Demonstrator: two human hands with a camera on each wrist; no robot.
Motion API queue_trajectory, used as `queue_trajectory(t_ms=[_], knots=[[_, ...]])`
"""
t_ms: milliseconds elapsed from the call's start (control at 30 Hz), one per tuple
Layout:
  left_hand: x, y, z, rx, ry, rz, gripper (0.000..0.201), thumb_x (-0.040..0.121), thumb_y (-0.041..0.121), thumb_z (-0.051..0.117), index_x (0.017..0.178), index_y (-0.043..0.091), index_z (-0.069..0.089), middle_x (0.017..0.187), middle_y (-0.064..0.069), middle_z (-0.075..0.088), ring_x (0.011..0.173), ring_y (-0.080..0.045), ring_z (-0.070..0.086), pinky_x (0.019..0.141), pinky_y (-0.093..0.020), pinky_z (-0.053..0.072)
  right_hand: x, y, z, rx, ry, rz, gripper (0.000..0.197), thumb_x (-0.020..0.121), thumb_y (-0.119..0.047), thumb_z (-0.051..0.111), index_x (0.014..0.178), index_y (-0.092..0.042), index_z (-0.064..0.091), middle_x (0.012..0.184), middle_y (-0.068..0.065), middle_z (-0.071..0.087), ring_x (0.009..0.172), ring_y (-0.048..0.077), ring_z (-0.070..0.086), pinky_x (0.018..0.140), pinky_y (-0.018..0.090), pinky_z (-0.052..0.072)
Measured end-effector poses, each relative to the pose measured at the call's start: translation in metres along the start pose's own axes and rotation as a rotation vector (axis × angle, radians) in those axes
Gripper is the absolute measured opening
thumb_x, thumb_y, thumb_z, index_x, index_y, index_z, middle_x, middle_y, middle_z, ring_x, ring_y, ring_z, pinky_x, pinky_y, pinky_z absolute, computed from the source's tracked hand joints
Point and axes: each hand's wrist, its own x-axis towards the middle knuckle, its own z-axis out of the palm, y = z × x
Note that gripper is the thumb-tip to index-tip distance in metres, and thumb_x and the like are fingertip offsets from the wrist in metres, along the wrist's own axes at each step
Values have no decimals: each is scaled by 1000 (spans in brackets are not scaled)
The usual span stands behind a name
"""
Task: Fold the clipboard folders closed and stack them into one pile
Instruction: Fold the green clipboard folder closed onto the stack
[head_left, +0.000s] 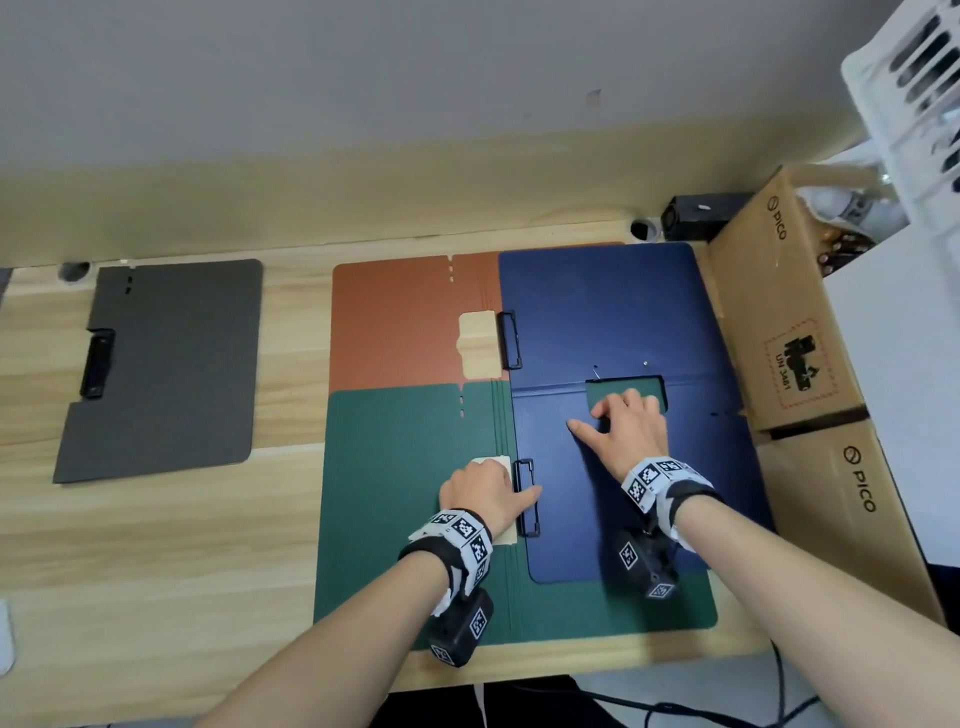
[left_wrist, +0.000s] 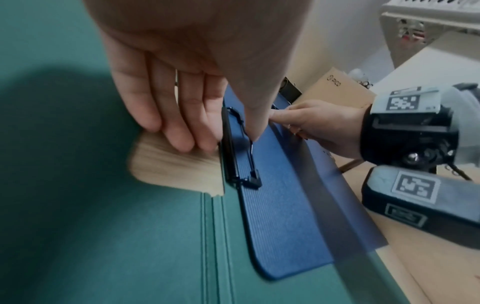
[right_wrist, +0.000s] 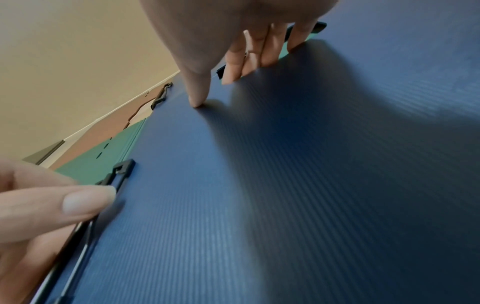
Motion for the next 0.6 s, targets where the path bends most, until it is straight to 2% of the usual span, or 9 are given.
queue_trajectory(t_ms=[133, 300, 400, 467, 533, 600], knots=[[0, 5, 1, 96, 9, 60, 48, 81, 65, 51, 78, 17, 58, 93, -4, 66, 90, -29, 63, 67, -31, 43, 5, 11, -4, 106, -69, -41, 41, 72, -61, 71, 91, -27, 60, 99, -7, 48, 98, 17, 38, 86, 32, 31], [-8, 15, 1, 167, 38, 132, 44, 88, 49, 42, 69, 11, 54, 75, -7, 60, 74, -29, 54, 62, -31, 39, 11, 12, -6, 171, -109, -40, 37, 71, -53, 77, 88, -27, 58, 98, -4, 53, 102, 20, 41, 88, 34, 30], [-13, 15, -1, 232, 58, 191, 38, 92, 37, 40, 68, 10, 50, 78, -14, 62, 73, -31, 52, 61, -33, 35, 12, 10, -9, 168, -118, -35, 36, 72, -51, 78, 88, -26, 57, 99, -3, 54, 102, 20, 42, 89, 34, 30], [-18, 11, -3, 324, 47, 255, 25, 94, 23, 40, 73, 12, 48, 87, -15, 63, 80, -34, 58, 62, -34, 35, 12, 10, -9, 173, -119, -35, 36, 72, -50, 78, 88, -25, 57, 100, -3, 54, 102, 20, 42, 90, 35, 30], [-23, 5, -6, 437, 7, 324, 14, 92, 5, 43, 82, 12, 50, 91, -15, 58, 89, -36, 60, 62, -35, 36, 11, 9, -8, 182, -122, -35, 36, 72, -49, 78, 87, -25, 56, 99, -4, 54, 102, 20, 42, 90, 35, 30], [-26, -2, -8, 527, -34, 343, 18, 87, -6, 45, 94, 6, 56, 97, -15, 56, 92, -36, 60, 63, -36, 37, 11, 6, -6, 190, -121, -37, 36, 72, -48, 79, 86, -24, 55, 99, -4, 53, 102, 21, 42, 89, 35, 29]])
